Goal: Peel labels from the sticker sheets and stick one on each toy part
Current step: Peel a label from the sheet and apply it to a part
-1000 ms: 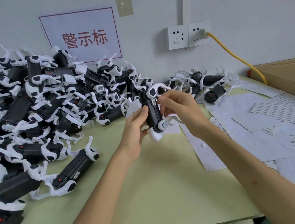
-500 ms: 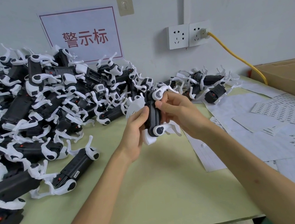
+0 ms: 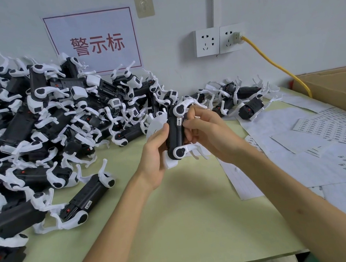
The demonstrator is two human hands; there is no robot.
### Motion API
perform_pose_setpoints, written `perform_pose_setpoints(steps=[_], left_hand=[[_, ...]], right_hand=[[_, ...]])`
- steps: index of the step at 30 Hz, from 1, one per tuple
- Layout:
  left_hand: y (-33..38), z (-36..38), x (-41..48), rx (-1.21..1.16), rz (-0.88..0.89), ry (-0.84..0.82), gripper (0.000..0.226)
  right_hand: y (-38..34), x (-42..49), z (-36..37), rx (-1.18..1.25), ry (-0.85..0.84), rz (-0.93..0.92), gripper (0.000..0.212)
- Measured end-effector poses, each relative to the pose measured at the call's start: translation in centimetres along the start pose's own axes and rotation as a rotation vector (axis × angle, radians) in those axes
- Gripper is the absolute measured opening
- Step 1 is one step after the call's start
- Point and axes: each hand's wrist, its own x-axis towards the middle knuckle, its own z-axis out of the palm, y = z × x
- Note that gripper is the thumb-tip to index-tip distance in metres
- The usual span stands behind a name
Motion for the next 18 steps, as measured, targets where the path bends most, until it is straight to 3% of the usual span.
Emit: perform_pose_setpoints(steps=[6,18], left_hand=[[-0.13,0.11,0.07,0.048,-0.006,0.021,0.044],[0.05,-0.01,-0.07,-0.032,-0.024,0.03,0.039]], right_hand=[[0.64,0.2,0.3,-0.094,0.094,-0.047,0.038],[0.2,0.05,0.23,0.059,-0.021,-0.029,0.032]])
